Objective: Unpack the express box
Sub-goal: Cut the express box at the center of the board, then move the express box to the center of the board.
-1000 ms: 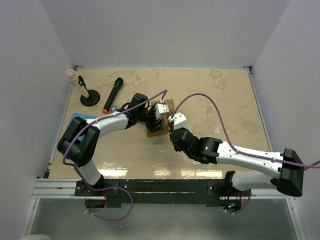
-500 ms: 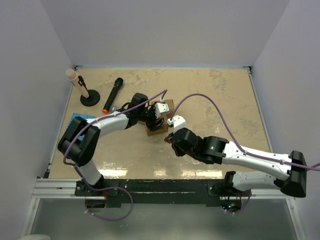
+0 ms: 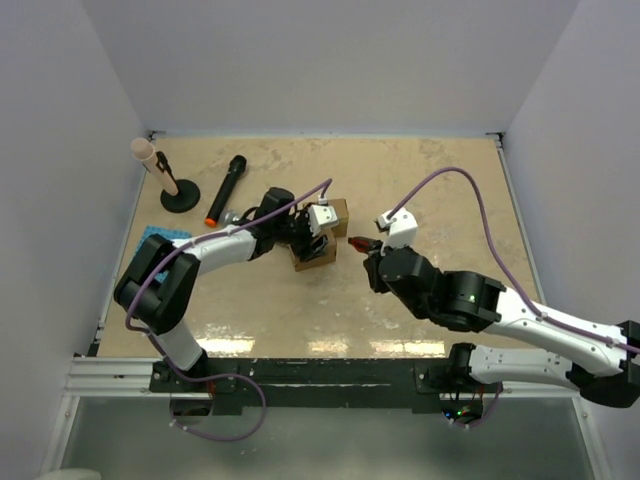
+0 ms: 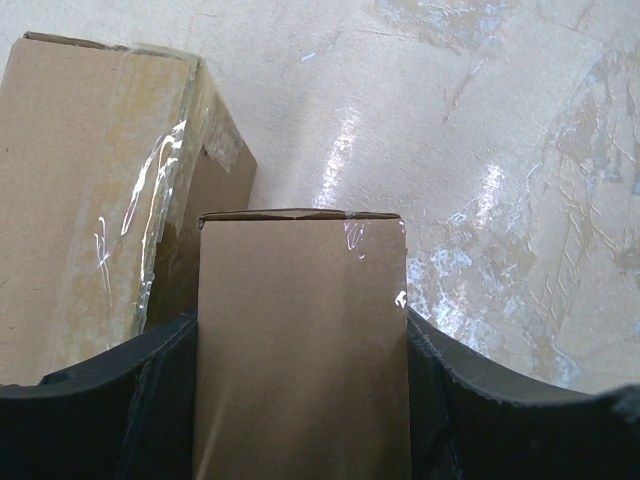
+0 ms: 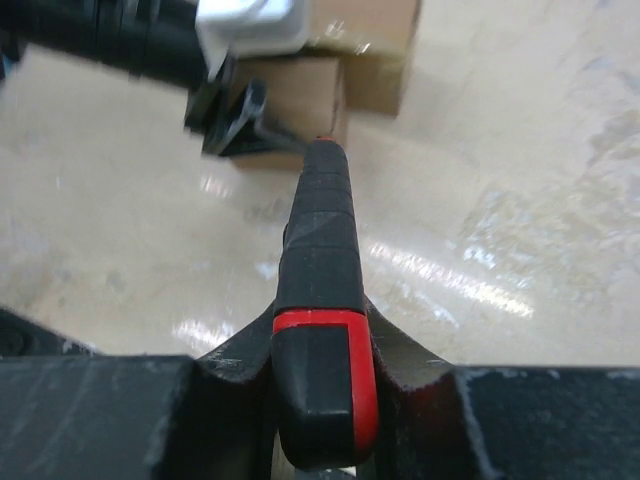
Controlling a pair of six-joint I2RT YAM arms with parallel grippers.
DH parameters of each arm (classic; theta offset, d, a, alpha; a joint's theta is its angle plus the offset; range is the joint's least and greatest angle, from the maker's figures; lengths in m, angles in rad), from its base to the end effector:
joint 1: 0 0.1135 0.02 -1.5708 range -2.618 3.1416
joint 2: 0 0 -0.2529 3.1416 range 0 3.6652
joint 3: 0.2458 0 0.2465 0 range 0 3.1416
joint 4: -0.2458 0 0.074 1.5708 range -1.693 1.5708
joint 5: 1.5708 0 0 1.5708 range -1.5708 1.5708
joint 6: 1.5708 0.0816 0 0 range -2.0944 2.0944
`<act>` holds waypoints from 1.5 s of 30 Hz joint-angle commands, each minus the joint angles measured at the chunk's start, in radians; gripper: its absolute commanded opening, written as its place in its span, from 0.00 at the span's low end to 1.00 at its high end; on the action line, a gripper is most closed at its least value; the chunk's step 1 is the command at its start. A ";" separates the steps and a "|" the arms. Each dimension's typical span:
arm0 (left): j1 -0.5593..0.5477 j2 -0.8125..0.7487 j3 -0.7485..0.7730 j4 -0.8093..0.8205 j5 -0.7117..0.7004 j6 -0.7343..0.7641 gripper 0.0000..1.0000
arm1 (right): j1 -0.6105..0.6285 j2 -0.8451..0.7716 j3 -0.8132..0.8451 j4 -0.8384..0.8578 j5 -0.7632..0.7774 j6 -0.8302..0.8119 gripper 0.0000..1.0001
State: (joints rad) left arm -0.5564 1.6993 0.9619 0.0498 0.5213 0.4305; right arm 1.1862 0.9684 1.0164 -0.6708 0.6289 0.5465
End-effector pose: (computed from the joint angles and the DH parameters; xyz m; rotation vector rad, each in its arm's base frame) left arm 0.3026 -0.2360 0.1561 1.2936 1.8163 -0.6547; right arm 0.1294 0.1918 0.3116 -0.3206 2.0581 0.3704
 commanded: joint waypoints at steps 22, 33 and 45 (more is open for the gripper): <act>-0.257 0.262 0.243 0.157 -0.093 -0.266 0.00 | -0.017 -0.124 -0.002 0.175 0.558 0.150 0.00; -0.250 0.468 0.475 0.082 -0.224 -0.286 0.38 | -0.017 -0.145 0.016 0.163 0.591 0.115 0.00; -0.234 0.267 0.311 0.262 -0.204 -0.303 1.00 | -0.017 -0.200 0.014 0.151 0.589 0.128 0.00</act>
State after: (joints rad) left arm -0.7944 2.0361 1.3056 0.3000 0.3260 0.1413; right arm 1.1706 0.7887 1.0096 -0.5385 1.1656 0.6624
